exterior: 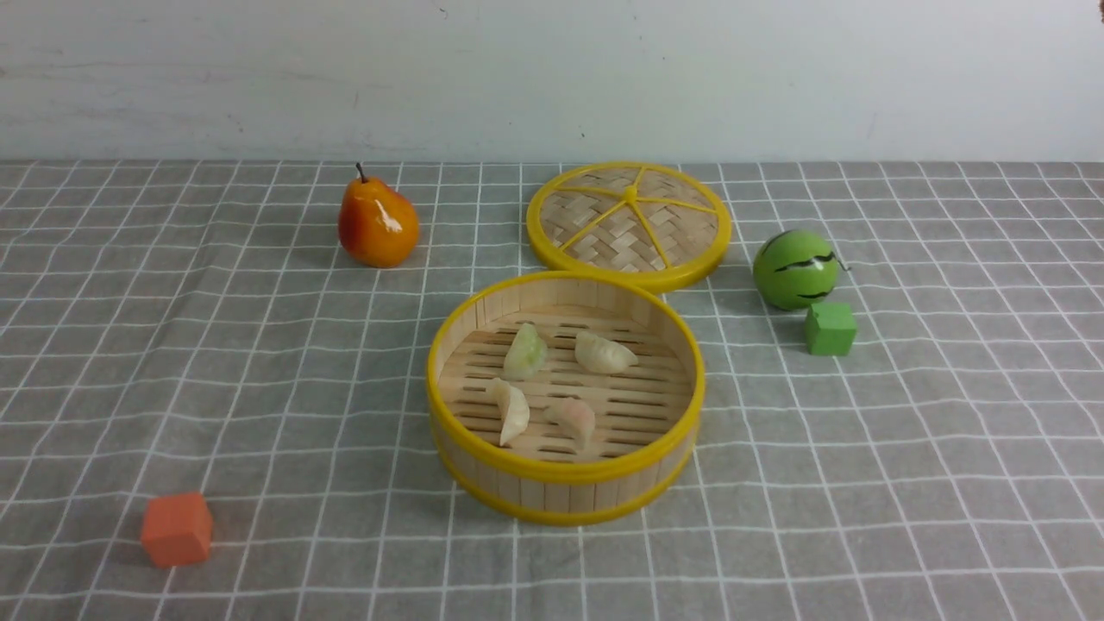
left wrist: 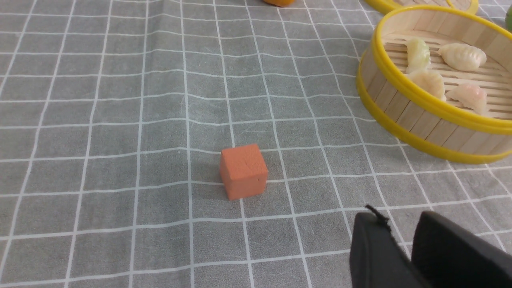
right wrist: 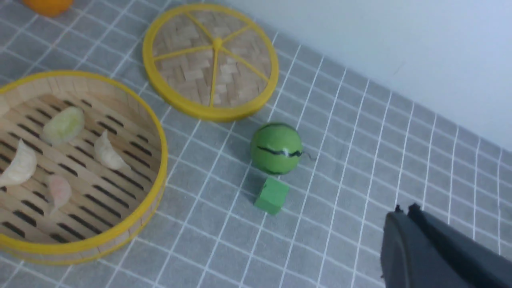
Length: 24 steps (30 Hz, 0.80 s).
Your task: Put the dumplings into the steamer on the table with the grey tablecloth.
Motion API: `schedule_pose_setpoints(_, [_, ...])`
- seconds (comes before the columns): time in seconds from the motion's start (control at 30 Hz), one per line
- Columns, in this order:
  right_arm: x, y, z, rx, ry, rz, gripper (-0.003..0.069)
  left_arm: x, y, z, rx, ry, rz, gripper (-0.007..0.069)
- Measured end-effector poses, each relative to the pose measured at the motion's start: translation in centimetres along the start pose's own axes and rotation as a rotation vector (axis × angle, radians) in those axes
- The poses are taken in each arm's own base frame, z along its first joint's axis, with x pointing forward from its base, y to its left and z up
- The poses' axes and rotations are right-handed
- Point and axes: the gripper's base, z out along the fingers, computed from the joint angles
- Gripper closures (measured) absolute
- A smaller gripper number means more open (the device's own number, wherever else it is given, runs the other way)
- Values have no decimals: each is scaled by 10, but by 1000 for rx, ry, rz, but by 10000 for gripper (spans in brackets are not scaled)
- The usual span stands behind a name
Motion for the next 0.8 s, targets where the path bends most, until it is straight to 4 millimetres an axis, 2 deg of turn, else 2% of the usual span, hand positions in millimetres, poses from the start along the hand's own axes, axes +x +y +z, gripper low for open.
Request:
schedule_pose_setpoints(0.07, [16,4,-20,27,-149,5,673,0,0,0,0,0,0,474])
schedule_pose_setpoints(0.13, [38,9,-34,49,-250,7,671,0,0,0,0,0,0,474])
schedule_pose_setpoints(0.17, [41,10,-37,58,-292,7,671,0,0,0,0,0,0,474])
schedule_pose_setpoints(0.23, [81,20,-51,89,-456,27,670,0,0,0,0,0,0,474])
schedule_pose_setpoints(0.27, [88,22,-48,87,-450,30,670,0,0,0,0,0,0,474])
schedule_pose_setpoints(0.3, [113,28,-54,98,-551,62,670,0,0,0,0,0,0,474])
schedule_pose_setpoints(0.33, [116,28,-53,99,-559,62,670,0,0,0,0,0,0,474])
schedule_pose_setpoints(0.37, [139,34,-48,96,-599,93,670,0,0,0,0,0,0,471])
schedule_pose_setpoints(0.43, [171,42,-35,87,-614,131,669,0,0,0,0,0,0,470])
schedule_pose_setpoints(0.6, [243,60,-2,56,-529,181,666,0,0,0,0,0,0,461])
schedule_pose_setpoints(0.67, [259,64,3,49,-503,193,664,0,0,0,0,0,0,460])
schedule_pose_setpoints(0.73, [286,71,11,35,-431,210,662,0,0,0,0,0,0,460])
schedule_pose_setpoints(0.8, [299,74,14,24,-345,209,660,0,0,0,1,-1,0,458])
